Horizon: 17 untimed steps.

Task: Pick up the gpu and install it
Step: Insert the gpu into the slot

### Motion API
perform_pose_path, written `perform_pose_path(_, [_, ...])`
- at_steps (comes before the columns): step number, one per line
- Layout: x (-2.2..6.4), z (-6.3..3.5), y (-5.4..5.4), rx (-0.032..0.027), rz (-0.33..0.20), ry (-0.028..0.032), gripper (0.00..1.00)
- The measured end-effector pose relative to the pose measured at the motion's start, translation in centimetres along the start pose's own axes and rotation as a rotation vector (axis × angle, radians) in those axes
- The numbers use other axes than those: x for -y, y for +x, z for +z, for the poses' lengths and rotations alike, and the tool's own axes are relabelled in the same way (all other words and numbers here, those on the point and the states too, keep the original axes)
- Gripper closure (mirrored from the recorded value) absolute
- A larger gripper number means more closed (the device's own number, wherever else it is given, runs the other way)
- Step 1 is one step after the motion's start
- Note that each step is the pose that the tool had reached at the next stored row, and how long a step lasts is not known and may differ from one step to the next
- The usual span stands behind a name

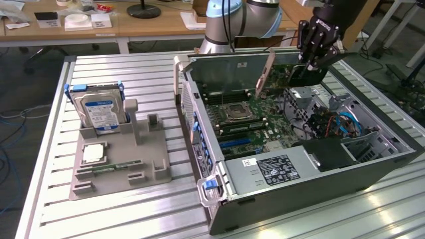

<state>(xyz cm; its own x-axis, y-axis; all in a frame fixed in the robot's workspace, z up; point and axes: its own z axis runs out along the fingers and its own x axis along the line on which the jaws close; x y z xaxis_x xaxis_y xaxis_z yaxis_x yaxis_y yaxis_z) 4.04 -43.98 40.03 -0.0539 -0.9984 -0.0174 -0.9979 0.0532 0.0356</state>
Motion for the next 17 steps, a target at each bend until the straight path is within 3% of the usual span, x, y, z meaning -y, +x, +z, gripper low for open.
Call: perform_pose_path(17, [0.01,0.27,0.00,0.0004,0.000,0.0001,0.73])
